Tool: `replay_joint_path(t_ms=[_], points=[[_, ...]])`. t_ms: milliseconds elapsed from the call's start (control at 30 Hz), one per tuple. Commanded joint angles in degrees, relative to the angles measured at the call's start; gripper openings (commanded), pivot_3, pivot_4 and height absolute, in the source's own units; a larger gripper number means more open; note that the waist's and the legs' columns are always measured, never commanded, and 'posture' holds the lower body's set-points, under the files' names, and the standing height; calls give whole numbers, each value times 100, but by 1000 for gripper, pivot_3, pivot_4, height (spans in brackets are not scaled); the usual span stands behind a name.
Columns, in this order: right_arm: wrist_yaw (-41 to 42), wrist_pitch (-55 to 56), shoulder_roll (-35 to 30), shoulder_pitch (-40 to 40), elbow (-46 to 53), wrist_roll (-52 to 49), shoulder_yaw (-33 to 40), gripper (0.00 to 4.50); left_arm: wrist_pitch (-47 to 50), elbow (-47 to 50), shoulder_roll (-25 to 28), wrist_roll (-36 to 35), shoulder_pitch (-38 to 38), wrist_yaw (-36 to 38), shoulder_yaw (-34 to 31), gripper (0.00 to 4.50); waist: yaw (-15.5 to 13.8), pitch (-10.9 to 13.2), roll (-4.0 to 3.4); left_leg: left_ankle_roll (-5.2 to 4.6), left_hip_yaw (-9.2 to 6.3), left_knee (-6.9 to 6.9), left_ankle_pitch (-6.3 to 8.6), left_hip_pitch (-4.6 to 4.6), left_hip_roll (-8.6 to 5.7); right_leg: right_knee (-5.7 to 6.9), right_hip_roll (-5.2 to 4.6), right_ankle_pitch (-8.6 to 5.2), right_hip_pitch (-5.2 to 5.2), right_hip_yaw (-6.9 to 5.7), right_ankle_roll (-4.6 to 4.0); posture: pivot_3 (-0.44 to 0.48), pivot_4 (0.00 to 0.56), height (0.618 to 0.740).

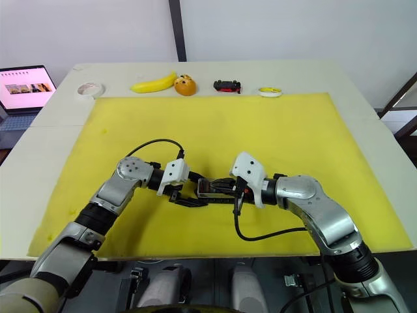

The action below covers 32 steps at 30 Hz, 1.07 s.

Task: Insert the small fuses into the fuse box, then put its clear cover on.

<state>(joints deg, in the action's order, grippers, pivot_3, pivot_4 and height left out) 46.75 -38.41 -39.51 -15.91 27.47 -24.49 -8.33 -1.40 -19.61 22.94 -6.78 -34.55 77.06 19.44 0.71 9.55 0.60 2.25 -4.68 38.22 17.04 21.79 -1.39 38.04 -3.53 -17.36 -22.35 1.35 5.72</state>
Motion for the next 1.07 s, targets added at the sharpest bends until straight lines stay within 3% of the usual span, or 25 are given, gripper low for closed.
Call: replay_joint_path(t_ms=[33,67,167,300,400,433,567,733,900,1067], points=[[172,-334,-504,81,635,-572,1012,55,-15,153,26,-65,4,20,-44,2580,-6,1,0,0,0,1,0,7,0,0,-1,0,-6,0,0,0,150,740],[359,-417,-755,214,781,-789,1404,55,-21,149,33,-69,15,25,-47,2580,-21,2,-1,0,0,1,0,13,-1,0,-2,0,-10,0,0,0,150,740],[1164,-611,-1598,753,1055,-1356,2508,892,-30,136,55,-81,39,42,-56,2580,-25,3,0,-1,-6,2,1,35,-1,-4,-2,0,-26,-4,0,0,150,740],[2357,-703,-2539,1785,1010,-1470,3988,2916,-81,83,83,-83,64,62,-46,2580,-9,5,3,-6,-2,2,3,33,1,-6,2,0,-22,-5,1,0,150,740],[2597,-636,-2653,2200,980,-1443,4485,4441,-105,9,107,-48,59,16,-45,2580,-4,5,4,-8,3,0,4,10,8,-6,8,-1,-2,-2,1,0,150,740],[2593,-620,-2642,2245,986,-1460,4537,4482,-80,-20,114,-59,57,6,-63,2580,-4,5,4,-9,4,-1,5,-1,10,-6,10,-1,8,-1,1,0,150,740],[2408,-573,-2549,2201,986,-1501,4542,4500,492,341,521,-453,182,168,-429,4418,8,7,6,-9,6,-1,5,-1,10,-5,9,-1,5,3,1,0,150,740],[2421,-562,-2589,2176,807,-1568,4727,4500,1625,1634,1801,-1387,688,713,-1147,4468,6,15,-6,-9,9,-12,5,0,23,-4,18,-2,-10,11,-2,0,150,740],[2825,-546,-2693,2381,460,-1508,5227,4500,2874,2747,3446,-2513,1080,1105,-2565,4468,-21,37,13,-9,7,-7,6,18,17,-17,2,-2,-8,2,-1,0,150,740],[3075,-487,-2770,2530,295,-1475,5361,4500,3501,3188,4032,-3079,1274,1009,-3208,4468,-16,39,2,-10,7,-6,6,17,12,-23,-5,-2,-3,-1,0,0,150,740]])
